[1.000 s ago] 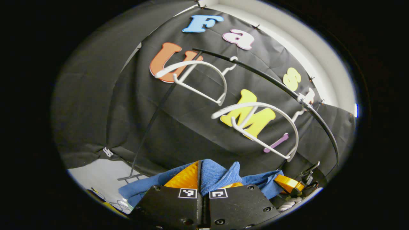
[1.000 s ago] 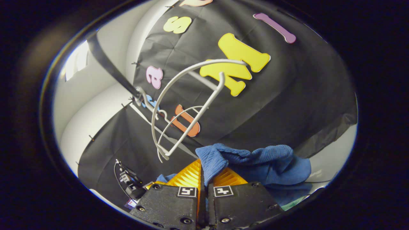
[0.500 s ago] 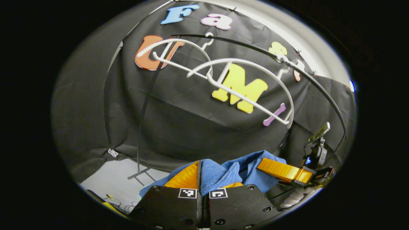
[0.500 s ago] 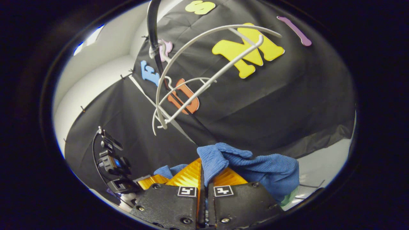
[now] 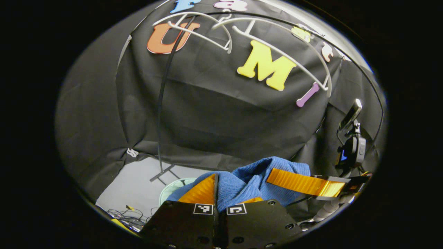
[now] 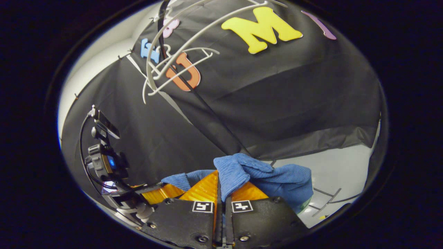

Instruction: Grasp the clothes on the hanger with both hands and then place them into the laundry hamper below.

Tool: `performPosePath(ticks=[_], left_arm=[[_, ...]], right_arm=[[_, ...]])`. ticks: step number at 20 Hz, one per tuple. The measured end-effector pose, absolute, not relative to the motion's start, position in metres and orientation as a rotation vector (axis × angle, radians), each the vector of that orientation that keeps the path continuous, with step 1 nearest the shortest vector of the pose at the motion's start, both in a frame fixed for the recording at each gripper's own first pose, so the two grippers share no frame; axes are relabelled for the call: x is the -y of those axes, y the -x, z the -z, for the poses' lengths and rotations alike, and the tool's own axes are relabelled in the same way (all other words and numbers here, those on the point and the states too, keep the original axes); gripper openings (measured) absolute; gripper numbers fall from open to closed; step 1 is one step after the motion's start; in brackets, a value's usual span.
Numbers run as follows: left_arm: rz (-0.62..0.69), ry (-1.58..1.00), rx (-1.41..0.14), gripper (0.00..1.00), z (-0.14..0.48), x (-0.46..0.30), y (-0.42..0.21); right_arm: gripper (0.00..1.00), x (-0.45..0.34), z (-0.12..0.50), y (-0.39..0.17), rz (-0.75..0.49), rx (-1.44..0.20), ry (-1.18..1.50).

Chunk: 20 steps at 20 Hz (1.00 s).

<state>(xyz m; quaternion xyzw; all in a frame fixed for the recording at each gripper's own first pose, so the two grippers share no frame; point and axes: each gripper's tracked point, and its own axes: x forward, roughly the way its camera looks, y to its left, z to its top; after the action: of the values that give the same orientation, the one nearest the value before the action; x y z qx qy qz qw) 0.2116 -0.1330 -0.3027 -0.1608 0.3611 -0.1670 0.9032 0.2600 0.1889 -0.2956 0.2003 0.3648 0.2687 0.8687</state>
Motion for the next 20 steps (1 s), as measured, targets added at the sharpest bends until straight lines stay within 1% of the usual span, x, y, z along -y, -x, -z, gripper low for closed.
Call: performPosePath(ticks=[2,3,4,5,7,8,9,10,12,13,14,15,20], left_arm=[[0.331,0.3,-0.793,0.05,0.33,0.125,-0.206],[0.32,0.285,-0.818,0.0,0.34,0.122,-0.203],[0.315,0.273,-0.844,0.0,0.35,0.121,-0.199],[0.312,0.263,-0.872,0.05,0.359,0.12,-0.196],[0.3,0.242,-0.915,0.05,0.375,0.119,-0.19],[0.295,0.234,-0.937,0.0,0.382,0.117,-0.187],[0.288,0.225,-0.958,0.04,0.388,0.115,-0.184],[0.28,0.219,-0.98,0.05,0.396,0.116,-0.182],[0.264,0.214,-1.025,0.05,0.408,0.117,-0.177],[0.258,0.211,-1.047,0.0,0.412,0.117,-0.173],[0.255,0.204,-1.066,0.0,0.416,0.116,-0.171],[0.25,0.195,-1.079,0.05,0.419,0.115,-0.169],[0.241,0.158,-1.115,0.05,0.429,0.11,-0.157]], right_arm=[[0.07,-0.188,0.303,-0.253,-0.54,-0.815,-0.392],[0.07,-0.185,0.307,-0.252,-0.528,-0.837,-0.379],[0.07,-0.18,0.318,-0.25,-0.515,-0.857,-0.365],[0.07,-0.178,0.329,-0.249,-0.507,-0.88,-0.356],[0.07,-0.173,0.344,-0.244,-0.48,-0.922,-0.335],[0.07,-0.17,0.355,-0.244,-0.463,-0.941,-0.315],[0.07,-0.167,0.364,-0.244,-0.448,-0.962,-0.293],[0.07,-0.165,0.373,-0.243,-0.433,-0.98,-0.275],[0.07,-0.163,0.385,-0.242,-0.408,-1.017,-0.253],[0.06,-0.162,0.391,-0.241,-0.396,-1.035,-0.245],[0.07,-0.161,0.395,-0.238,-0.39,-1.05,-0.239],[0.07,-0.16,0.399,-0.236,-0.389,-1.063,-0.231],[0.07,-0.157,0.404,-0.229,-0.351,-1.114,-0.217]])
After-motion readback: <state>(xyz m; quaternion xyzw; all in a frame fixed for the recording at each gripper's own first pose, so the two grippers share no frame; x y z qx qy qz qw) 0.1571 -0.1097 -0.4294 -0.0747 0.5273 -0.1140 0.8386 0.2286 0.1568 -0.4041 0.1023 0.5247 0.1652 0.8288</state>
